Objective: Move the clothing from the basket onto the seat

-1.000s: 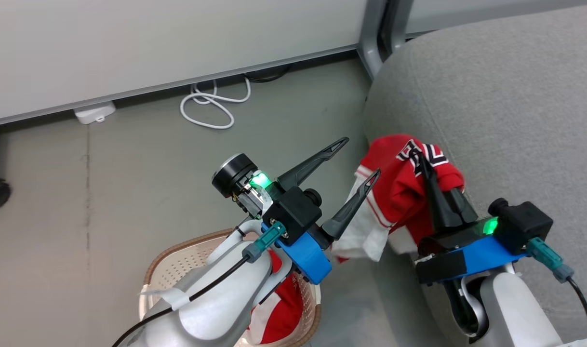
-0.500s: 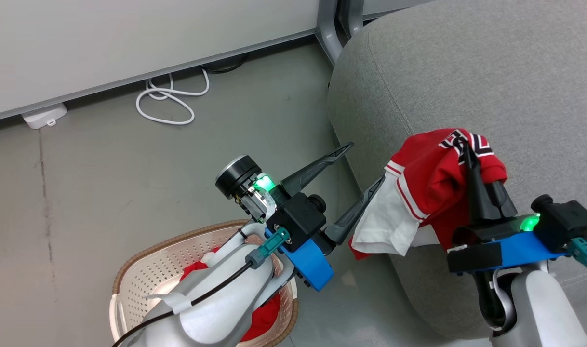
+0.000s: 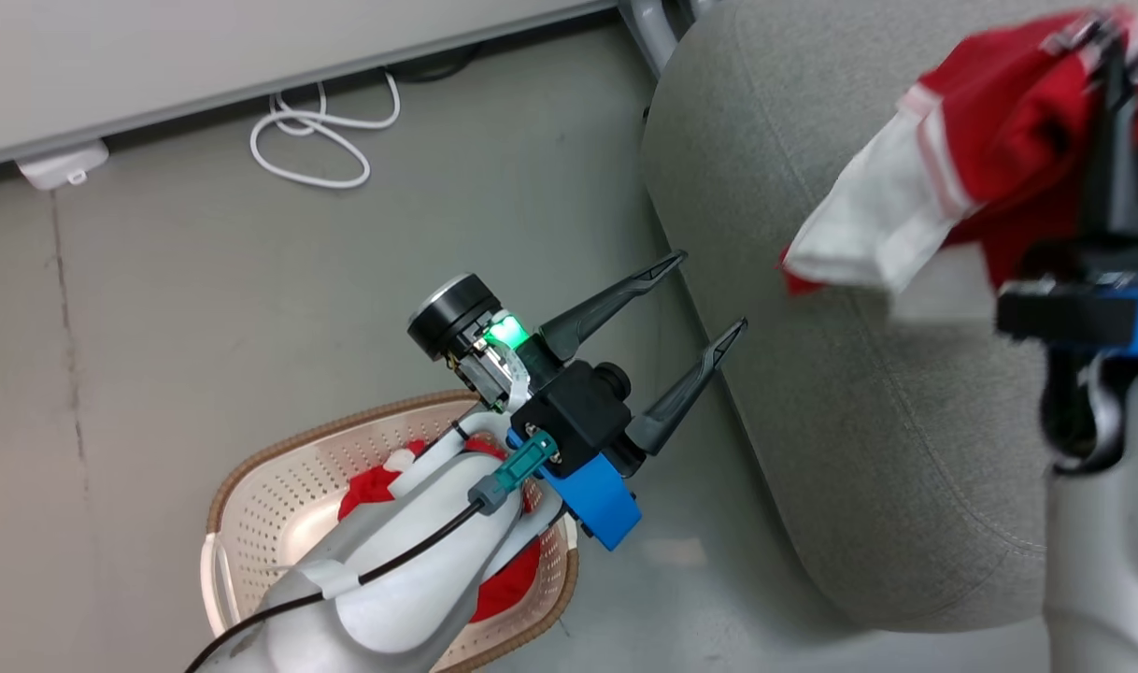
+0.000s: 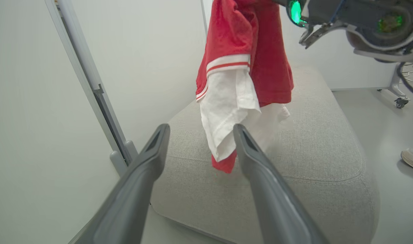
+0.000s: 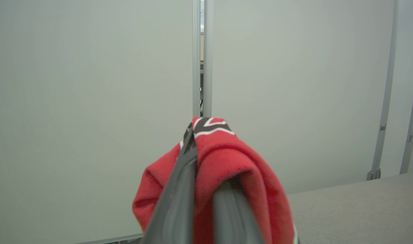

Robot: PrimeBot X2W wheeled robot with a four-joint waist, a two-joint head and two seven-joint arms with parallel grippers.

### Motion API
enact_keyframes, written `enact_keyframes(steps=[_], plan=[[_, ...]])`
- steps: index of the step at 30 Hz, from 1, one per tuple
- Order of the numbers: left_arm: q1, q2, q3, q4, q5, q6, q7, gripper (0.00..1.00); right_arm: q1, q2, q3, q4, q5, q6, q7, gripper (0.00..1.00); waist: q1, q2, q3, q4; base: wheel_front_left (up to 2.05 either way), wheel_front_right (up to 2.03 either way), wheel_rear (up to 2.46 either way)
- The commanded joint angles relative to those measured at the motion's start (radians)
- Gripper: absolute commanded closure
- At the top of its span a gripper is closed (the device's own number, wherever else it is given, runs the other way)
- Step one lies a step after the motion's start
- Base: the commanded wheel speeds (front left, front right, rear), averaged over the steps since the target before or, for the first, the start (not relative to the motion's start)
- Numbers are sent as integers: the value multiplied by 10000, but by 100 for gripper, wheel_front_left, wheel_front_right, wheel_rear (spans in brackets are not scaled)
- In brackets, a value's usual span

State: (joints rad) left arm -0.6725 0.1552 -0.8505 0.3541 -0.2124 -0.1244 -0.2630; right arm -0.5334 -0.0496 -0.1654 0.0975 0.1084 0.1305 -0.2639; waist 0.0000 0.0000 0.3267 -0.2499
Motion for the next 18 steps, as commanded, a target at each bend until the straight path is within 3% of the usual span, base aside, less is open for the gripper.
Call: enact_keyframes(steps=[1,5,15,18], plan=[[-213,85,26,-64,72,-52,-27,0,-503,-17,-237,-80,-195,5,-10,100,0,0,359,113,0,0,0],[-449,197,77,-296,200,-57,-27,0,-1833,-355,-1062,-149,-542,5,-8,100,0,0,1010,256,0,0,0],[-1008,436,182,-816,479,-57,-27,0,-4532,-2511,-2650,643,-737,5,-10,100,0,0,2633,542,0,0,0],[-1147,490,211,-904,561,-59,-27,0,-4900,-2870,-2807,986,-778,5,-8,100,0,0,2947,555,0,0,0]])
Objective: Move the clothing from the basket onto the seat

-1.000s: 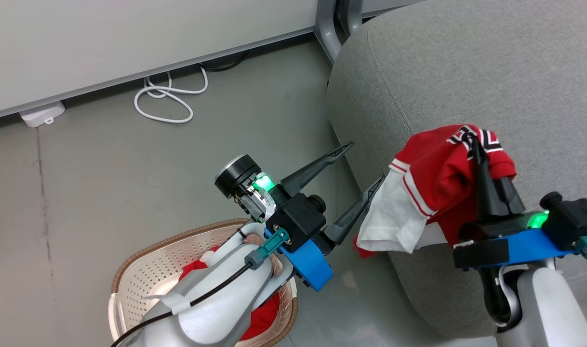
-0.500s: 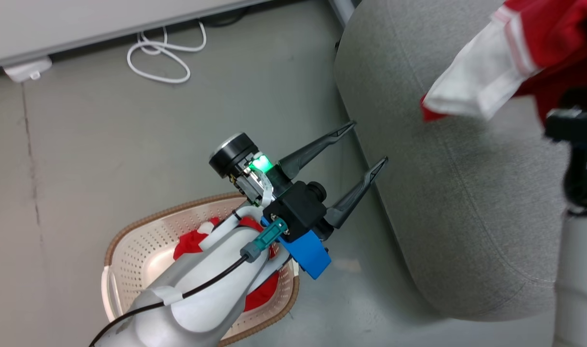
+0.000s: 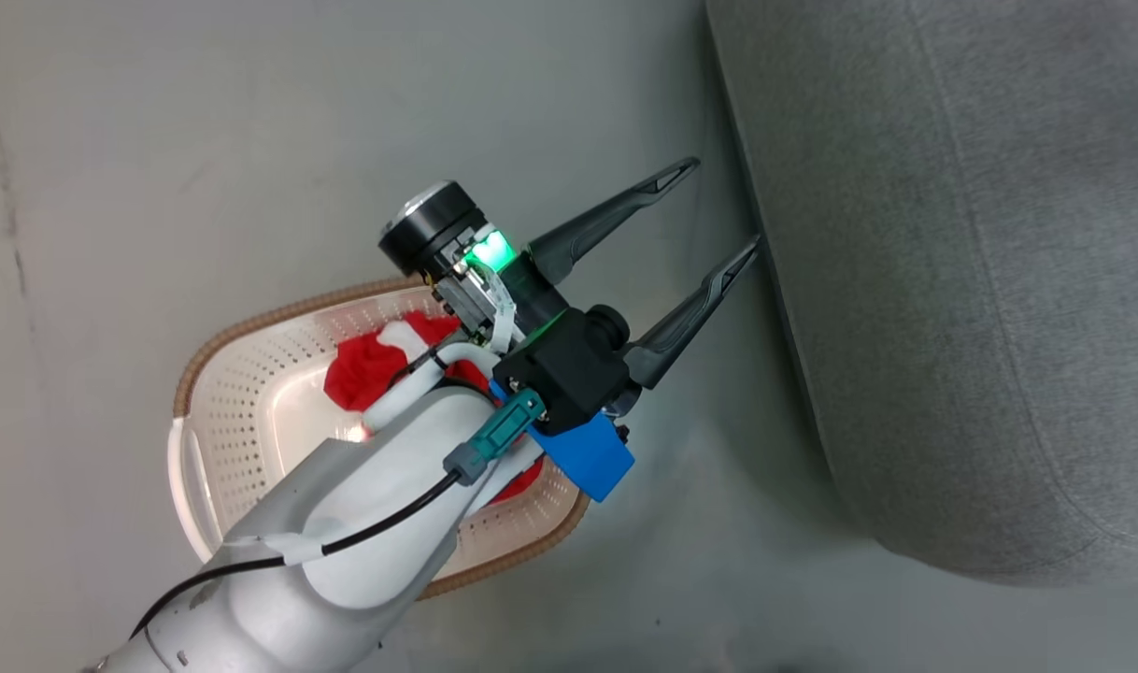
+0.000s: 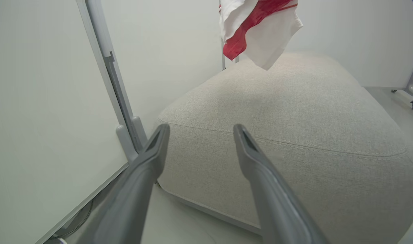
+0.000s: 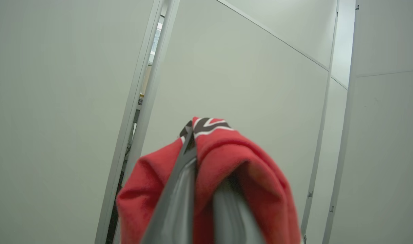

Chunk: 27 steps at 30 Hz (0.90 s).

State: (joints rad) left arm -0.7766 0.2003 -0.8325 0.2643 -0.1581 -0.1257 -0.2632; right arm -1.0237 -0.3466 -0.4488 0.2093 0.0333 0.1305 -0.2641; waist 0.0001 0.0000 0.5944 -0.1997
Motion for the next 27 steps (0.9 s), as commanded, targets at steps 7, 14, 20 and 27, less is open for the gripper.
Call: enact_keyframes(steps=[7,14,20,27], plan=[[-515,18,-22,-161,158,-52,-25,0,-899,-875,30,1966,-151,5,-6,100,-1,0,1156,179,0,0,0],[-687,3,-118,-221,148,-45,-25,0,-1194,-1040,-102,4010,-497,3,-8,100,-1,0,1494,348,0,0,0],[-702,56,-54,-221,112,-50,-25,0,-619,-806,-338,5368,-597,3,-8,100,-1,0,1493,396,0,0,0],[-636,37,-30,-147,128,-52,-25,0,-47,-392,-417,6093,-576,3,-7,100,-1,0,1197,323,0,0,0]])
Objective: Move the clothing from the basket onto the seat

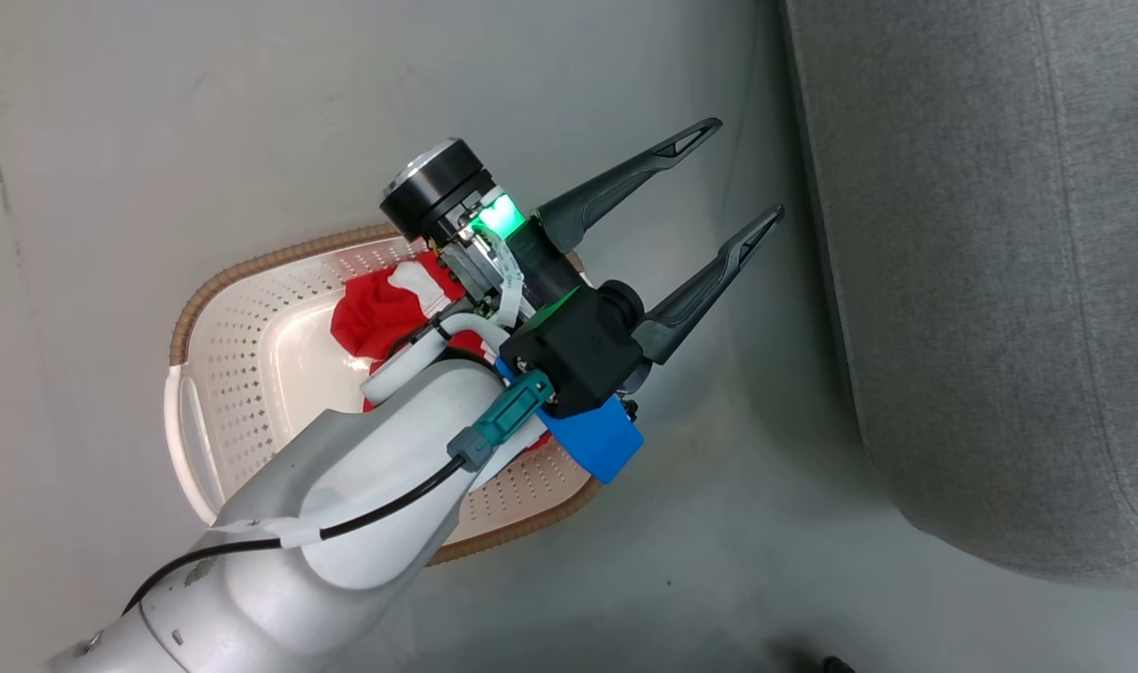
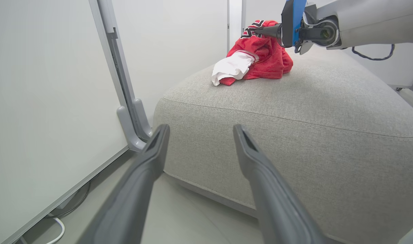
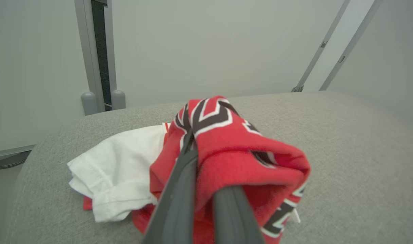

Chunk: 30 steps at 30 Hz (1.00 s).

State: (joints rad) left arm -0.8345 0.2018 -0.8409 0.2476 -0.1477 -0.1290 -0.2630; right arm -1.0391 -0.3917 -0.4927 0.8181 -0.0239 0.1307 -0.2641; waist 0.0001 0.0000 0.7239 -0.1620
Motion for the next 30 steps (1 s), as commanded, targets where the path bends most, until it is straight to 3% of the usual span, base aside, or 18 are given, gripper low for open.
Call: enact_keyframes(steps=[1,2,9,16,30], plan=[[-1,28,55,33,16,-20,-27,0,179,118,41,10,-42,1,-6,58,-1,0,-177,-81,0,0,0],[53,33,56,54,8,-20,-27,0,264,187,58,5,-83,1,-6,0,-1,0,-270,-103,0,0,0],[555,-77,210,90,-116,11,-27,0,1193,691,-129,-410,-214,1,-6,0,-1,0,-1378,-131,0,0,0],[1383,-189,594,187,-270,144,-27,0,3020,1467,-118,-1788,-319,3,-6,0,-1,0,-2632,20,0,0,0],[3393,85,2079,191,-528,438,-27,0,5555,2643,2428,-4355,370,1,-7,0,-1,0,-4313,635,0,0,0]])
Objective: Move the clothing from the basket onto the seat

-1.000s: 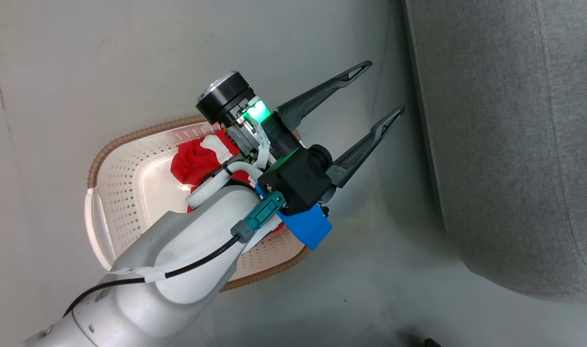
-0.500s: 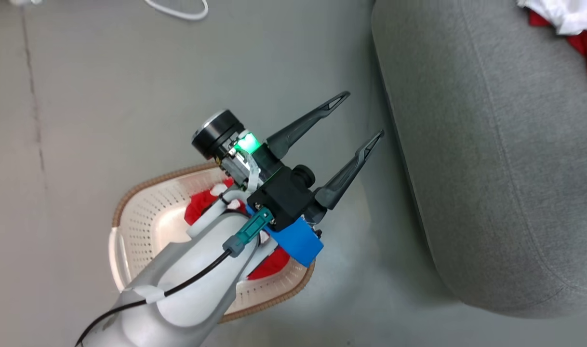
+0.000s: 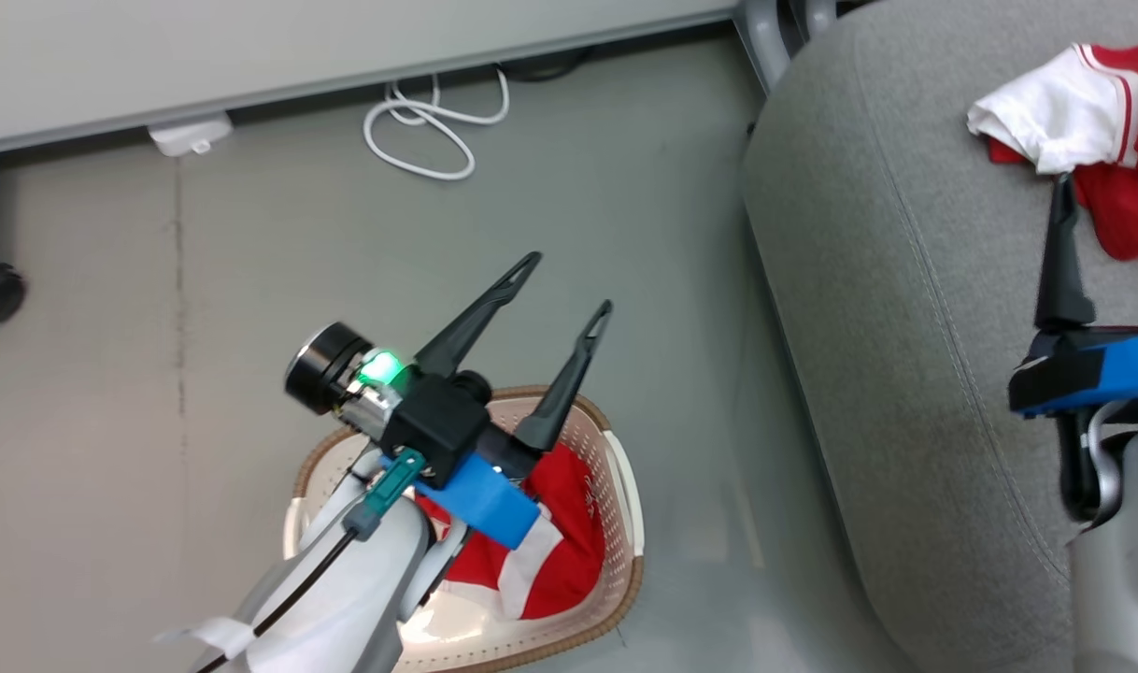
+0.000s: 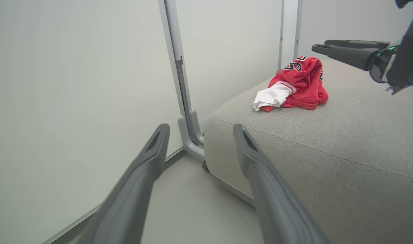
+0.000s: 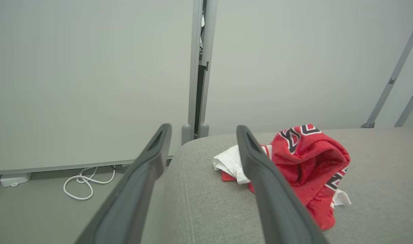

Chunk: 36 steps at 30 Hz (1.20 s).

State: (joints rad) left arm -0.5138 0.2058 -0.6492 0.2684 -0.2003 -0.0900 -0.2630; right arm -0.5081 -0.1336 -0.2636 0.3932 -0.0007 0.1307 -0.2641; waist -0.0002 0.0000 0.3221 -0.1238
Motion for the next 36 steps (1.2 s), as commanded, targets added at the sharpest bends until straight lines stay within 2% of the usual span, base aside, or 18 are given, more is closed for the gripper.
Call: enact_keyframes(steps=[1,10,18,36], plan=[[304,57,293,-45,-16,86,-27,0,364,120,295,-217,197,3,-6,0,2,0,-392,330,0,0,0],[1524,53,1724,-221,-143,389,-25,0,1404,495,1329,-986,471,1,-6,0,2,0,-1331,1003,0,0,0],[2759,54,3113,-436,-117,601,-27,0,2378,720,2128,-1582,518,3,-6,0,2,0,-2171,1334,0,0,0],[4461,-539,5031,-903,266,569,-27,0,4373,835,2472,-2470,638,3,-6,0,2,0,-3088,1734,0,0,0]])
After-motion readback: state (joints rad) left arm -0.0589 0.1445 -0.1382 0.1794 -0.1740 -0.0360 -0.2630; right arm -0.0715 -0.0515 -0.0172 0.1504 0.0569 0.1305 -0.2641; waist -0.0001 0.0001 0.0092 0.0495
